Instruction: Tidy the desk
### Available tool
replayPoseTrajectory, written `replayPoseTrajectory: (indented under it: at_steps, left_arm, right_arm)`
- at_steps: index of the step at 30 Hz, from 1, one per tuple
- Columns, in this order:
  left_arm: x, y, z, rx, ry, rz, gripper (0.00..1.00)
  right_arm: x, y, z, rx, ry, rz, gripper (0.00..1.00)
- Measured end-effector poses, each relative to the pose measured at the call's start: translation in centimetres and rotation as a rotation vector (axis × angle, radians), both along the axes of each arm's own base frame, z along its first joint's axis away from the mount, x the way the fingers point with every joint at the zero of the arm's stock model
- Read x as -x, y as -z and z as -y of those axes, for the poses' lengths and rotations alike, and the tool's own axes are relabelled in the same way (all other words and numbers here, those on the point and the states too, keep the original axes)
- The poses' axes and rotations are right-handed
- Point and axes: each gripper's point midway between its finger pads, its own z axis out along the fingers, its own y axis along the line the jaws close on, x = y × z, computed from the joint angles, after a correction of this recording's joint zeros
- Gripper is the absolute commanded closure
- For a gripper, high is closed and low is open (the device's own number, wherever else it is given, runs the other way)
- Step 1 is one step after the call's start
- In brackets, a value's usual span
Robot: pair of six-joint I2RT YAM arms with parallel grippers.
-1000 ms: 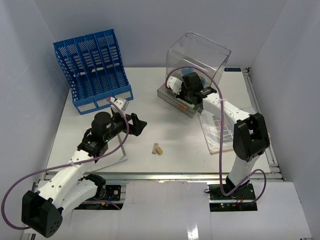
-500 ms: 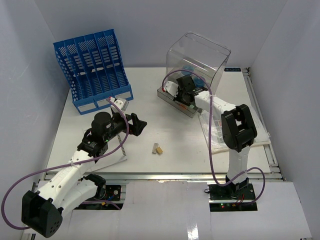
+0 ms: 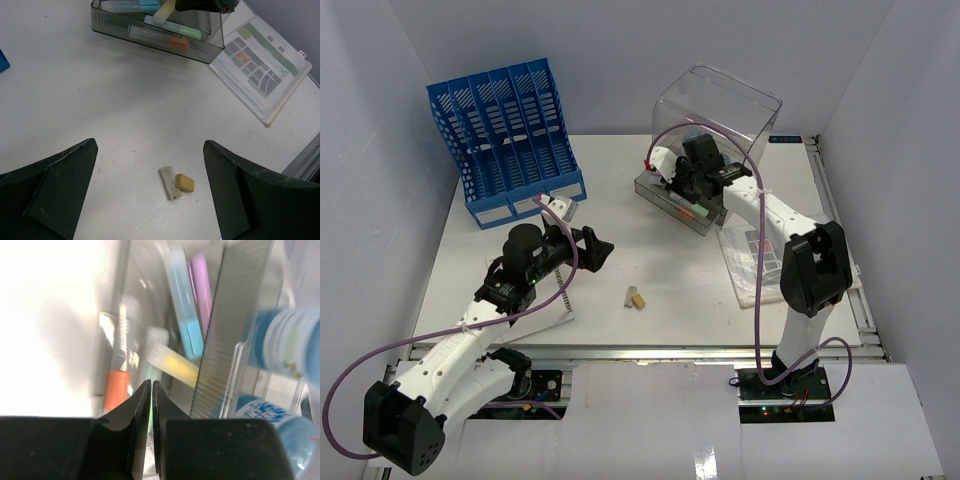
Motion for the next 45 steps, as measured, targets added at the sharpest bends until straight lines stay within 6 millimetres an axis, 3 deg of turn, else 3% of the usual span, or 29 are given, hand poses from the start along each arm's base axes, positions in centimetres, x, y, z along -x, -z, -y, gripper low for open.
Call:
replayPoseTrajectory:
  at_steps: [4,6,9,13,17,20,24,29,34,39,45]
  left_arm:
    - [0.0,0.0,0.0,-0.001,0.0,0.0,0.02]
    - [0.0,-0.1,0.0,-0.001,0.0,0.003,0.02]
    - [0.2,-0.6,-0.1,0.005,0.0,0.022,0.02]
    - [0.4,-1.4,-0.3,0.012,0.002,0.048,0.02]
    - [0.4,-1.3,-0.3,0.011,0.002,0.047,0.02]
    - [0.4,-1.3,-0.2,0.011,0.003,0.046,0.02]
    - [0.4,-1.2,-0.1,0.011,0.008,0.043,0.02]
    - [0.5,-1.2,-0.1,0.012,0.015,0.04,0.02]
    - [0.7,-1.3,0.4,0.029,0.038,0.04,0.02]
    - [0.9,-1.4,1.5,0.07,0.088,0.027,0.02]
    - [1.3,-0.4,3.2,0.17,0.145,-0.053,0.02]
  right_arm:
    - [3.1,-3.8,-2.4,-0.15,-0.136,-0.033,0.88]
    - [4.7,-4.1,-3.7,-0.196,-0.2,-0.073,0.89]
    - [6.1,-2.5,-5.0,-0.2,-0.241,-0.14,0.91]
    - [6.6,1.7,-5.4,-0.134,-0.184,-0.215,0.92]
    - [5.6,4.7,-4.1,-0.031,-0.07,-0.183,0.9]
    - [3.9,5.7,-2.4,0.061,0.043,-0.098,0.87]
    - [1.0,6.1,-0.6,0.143,0.183,0.026,0.77]
    - [-1.2,5.1,1.0,0.187,0.281,0.134,0.61]
    - [-2.1,4.4,1.9,0.211,0.319,0.184,0.49]
    - [-2.4,5.1,2.6,0.237,0.327,0.179,0.39]
    - [-2.2,5.7,2.4,0.225,0.302,0.149,0.36]
